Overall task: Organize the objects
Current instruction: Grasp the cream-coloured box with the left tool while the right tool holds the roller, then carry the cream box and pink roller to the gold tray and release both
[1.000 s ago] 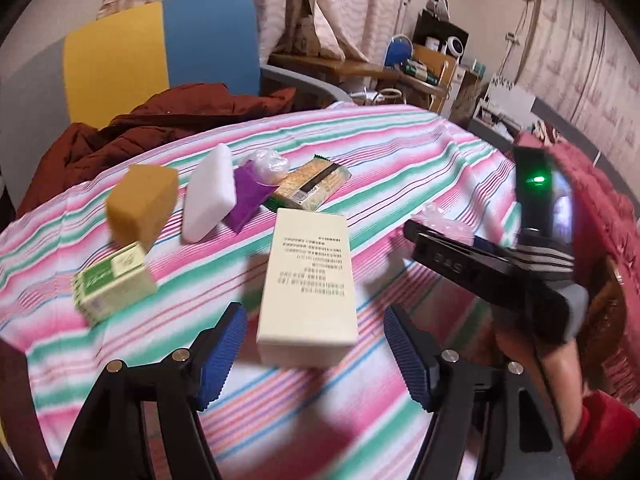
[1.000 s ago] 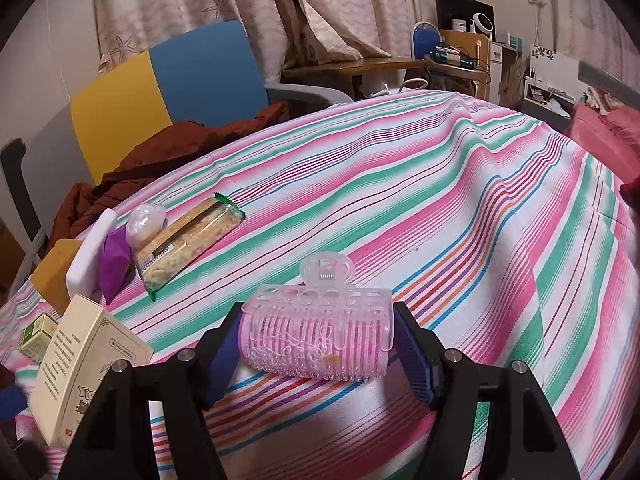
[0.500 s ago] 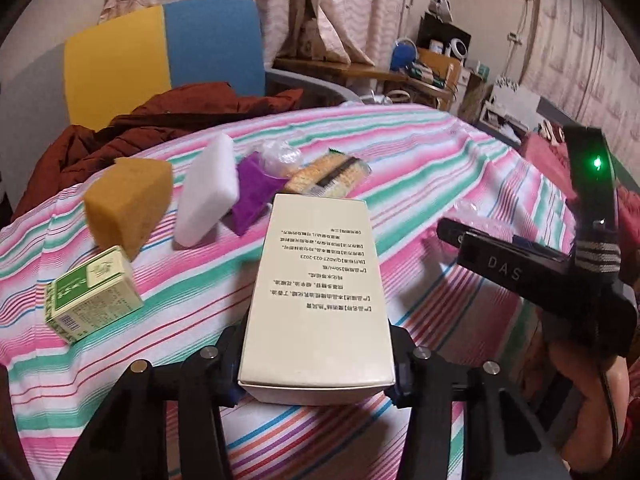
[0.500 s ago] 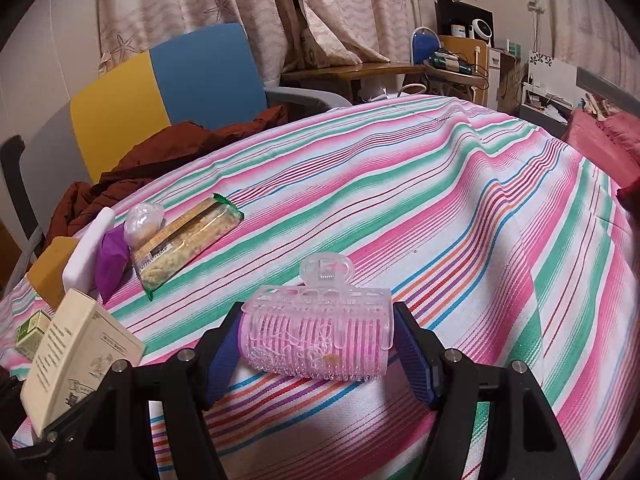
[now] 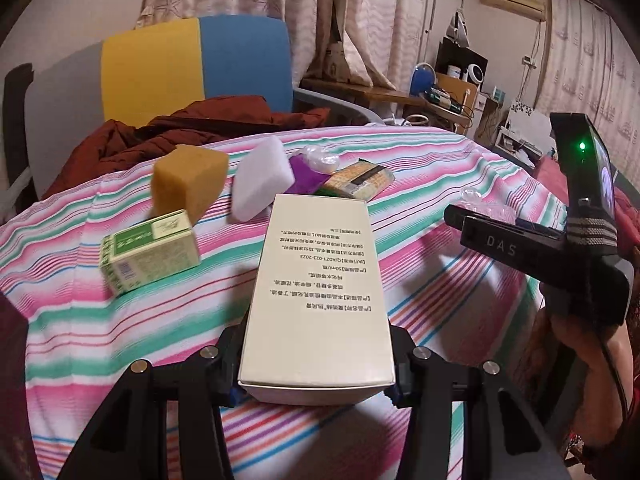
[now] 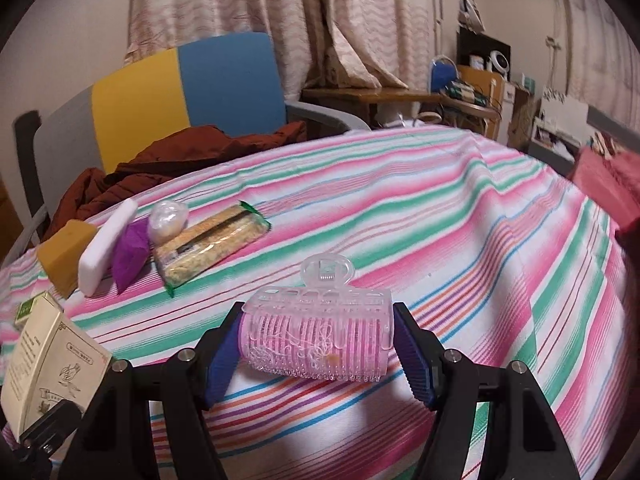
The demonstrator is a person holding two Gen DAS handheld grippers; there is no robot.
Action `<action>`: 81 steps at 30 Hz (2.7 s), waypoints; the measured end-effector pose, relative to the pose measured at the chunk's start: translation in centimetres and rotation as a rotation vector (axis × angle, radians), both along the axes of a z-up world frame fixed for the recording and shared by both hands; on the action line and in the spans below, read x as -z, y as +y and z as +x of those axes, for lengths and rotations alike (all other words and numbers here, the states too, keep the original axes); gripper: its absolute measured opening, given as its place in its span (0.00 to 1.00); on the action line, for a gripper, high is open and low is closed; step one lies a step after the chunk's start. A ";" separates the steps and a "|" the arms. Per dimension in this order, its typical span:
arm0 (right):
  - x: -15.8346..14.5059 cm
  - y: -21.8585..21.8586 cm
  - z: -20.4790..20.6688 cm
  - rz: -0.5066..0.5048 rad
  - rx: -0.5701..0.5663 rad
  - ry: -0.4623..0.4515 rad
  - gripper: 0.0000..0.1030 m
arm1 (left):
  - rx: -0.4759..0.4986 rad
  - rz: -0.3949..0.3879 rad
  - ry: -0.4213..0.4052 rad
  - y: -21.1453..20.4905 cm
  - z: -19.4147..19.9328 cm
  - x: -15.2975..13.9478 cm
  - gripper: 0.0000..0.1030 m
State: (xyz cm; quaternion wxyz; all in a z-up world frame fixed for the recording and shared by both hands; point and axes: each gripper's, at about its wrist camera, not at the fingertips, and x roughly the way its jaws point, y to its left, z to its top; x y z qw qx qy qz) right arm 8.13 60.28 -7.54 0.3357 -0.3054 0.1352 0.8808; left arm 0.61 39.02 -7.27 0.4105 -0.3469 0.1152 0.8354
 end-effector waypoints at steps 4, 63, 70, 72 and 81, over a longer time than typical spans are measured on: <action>-0.3 -0.9 -0.3 0.039 -0.020 -0.014 0.69 | -0.027 0.023 -0.006 -1.4 0.0 -0.1 0.49; -7.1 -27.9 0.3 -0.196 -0.644 0.216 0.69 | -0.377 0.253 -0.169 -28.9 -4.9 -5.7 0.49; -6.9 -33.9 -0.5 -0.214 -0.839 0.189 0.69 | -0.410 0.190 -0.236 -28.6 -10.0 -4.7 0.50; -6.8 -35.6 -0.7 -0.204 -0.889 0.175 0.69 | -0.424 0.170 -0.259 -28.6 -10.8 -4.4 0.50; -4.4 -39.4 -1.2 -0.180 -1.000 0.065 0.69 | -0.500 0.175 -0.328 -30.1 -13.5 -4.0 0.58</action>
